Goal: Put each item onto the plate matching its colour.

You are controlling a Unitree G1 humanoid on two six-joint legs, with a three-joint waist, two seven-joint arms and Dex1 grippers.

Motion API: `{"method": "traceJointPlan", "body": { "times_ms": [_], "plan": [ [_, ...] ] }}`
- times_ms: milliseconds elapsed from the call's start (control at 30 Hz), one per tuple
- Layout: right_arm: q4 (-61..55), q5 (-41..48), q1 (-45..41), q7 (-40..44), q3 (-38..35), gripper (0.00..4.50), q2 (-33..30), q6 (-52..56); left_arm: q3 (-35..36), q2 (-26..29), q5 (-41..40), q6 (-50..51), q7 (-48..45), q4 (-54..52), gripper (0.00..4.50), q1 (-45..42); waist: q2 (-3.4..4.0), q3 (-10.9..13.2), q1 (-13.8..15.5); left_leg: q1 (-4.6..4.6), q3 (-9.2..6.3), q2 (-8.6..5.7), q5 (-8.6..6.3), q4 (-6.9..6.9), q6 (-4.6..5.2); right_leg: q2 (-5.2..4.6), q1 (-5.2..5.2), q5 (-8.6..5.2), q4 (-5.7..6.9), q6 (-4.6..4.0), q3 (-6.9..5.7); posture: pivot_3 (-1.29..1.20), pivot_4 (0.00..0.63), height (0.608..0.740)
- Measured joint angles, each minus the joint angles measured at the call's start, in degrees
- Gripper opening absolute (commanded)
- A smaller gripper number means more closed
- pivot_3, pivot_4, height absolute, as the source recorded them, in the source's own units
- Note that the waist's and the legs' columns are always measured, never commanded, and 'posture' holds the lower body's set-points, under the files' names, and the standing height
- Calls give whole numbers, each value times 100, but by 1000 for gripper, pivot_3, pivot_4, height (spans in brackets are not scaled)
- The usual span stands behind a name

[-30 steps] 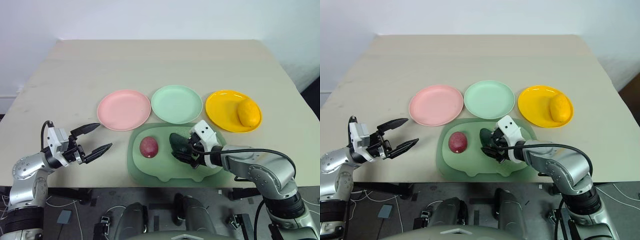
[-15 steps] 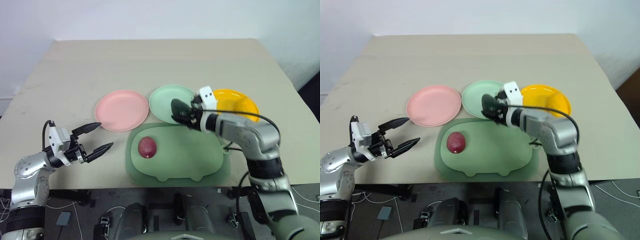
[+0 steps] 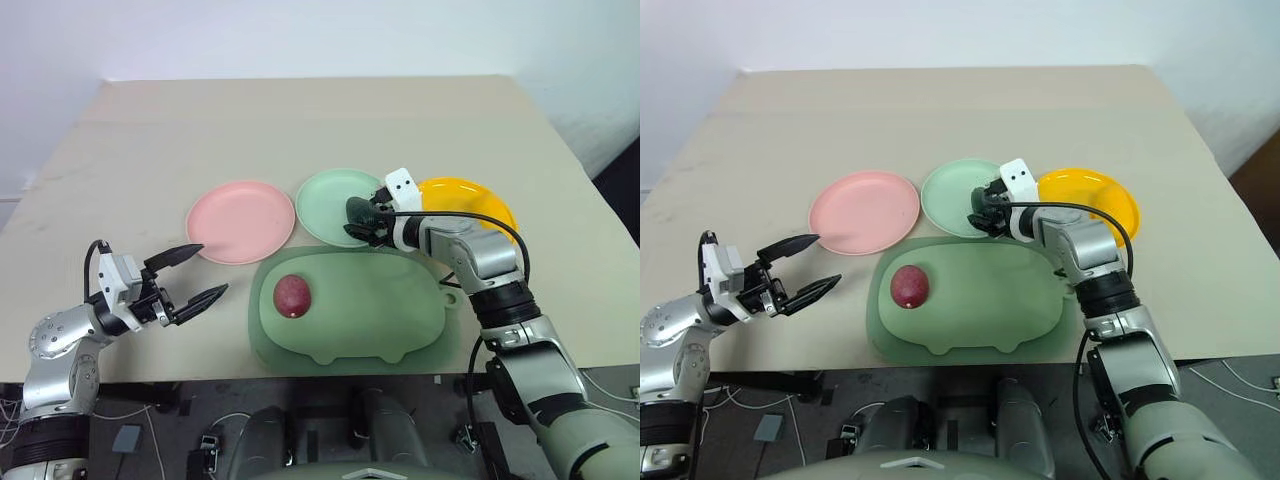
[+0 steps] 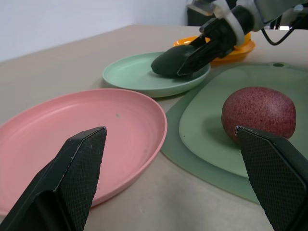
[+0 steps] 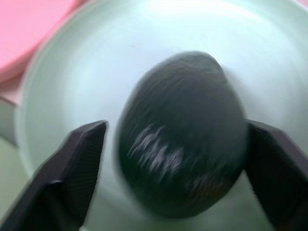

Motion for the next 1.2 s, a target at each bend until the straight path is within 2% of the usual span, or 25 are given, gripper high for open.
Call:
{"method": "traceJointPlan", "body": {
  "times_ms": [133, 200, 300, 467, 633, 867, 1033, 1200],
  "plan": [
    [-1100, 572, 651, 465, -790, 4470, -601, 139, -12, -9, -19, 12, -21, -35, 4500, 9, -1, 0, 44, -6, -2, -4, -2, 2, 3, -16, 2, 1, -5, 2, -3, 0, 150, 737],
    [-1601, 953, 1263, 792, -1490, 4470, -1152, 215, -9, -10, -34, 23, -29, -47, 4500, 32, -1, -1, 84, -2, -4, -7, -5, 2, 9, -20, 4, 0, -8, 3, -4, 0, 150, 737],
    [-2073, 1455, 1993, 1268, -2245, 4470, -1304, 45, -24, -5, -48, 115, -44, -62, 4500, 22, -1, -1, 75, 14, -5, -4, -6, 2, 10, -4, 10, -1, -11, 3, 3, 0, 150, 737],
    [-2499, 1628, 4103, 2778, -3151, 4470, -1934, -1074, -167, 4, -80, 239, -205, -176, 4500, 40, 2, 1, 138, 23, -10, 0, -6, -2, 9, 4, 19, -18, -11, 25, 7, 0, 150, 737],
    [-2255, 1474, 5139, 4043, -3580, 4470, -2328, -2248, -185, 54, -94, 326, -321, -186, 4500, -23, 0, 1, 133, 30, -10, 1, -6, 6, 9, 4, 26, -22, -11, 24, 13, 0, 150, 737],
    [-1311, 1173, 5165, 4923, -3643, 4470, -2513, -3569, -234, 59, -93, 430, -485, -184, 4500, -66, 0, 1, 138, 30, -8, -2, -6, 7, 9, 4, 25, -22, -10, 20, 14, 0, 150, 737],
    [-1001, 1129, 4757, 5047, -3514, 4470, -2609, -3890, -312, 35, -77, 456, -524, -180, 4500, -211, 0, 1, 144, 30, -8, -4, -5, 8, 9, 4, 26, -6, -10, 2, 13, 0, 150, 737],
    [-894, 1025, 4370, 4941, -3195, 4470, -2589, -3963, -682, -144, 96, 459, -479, -174, 4500, -348, 0, 0, 152, 30, -10, -7, -5, 9, 8, 2, 29, -5, -10, 3, 12, 0, 150, 737]
  ]
}}
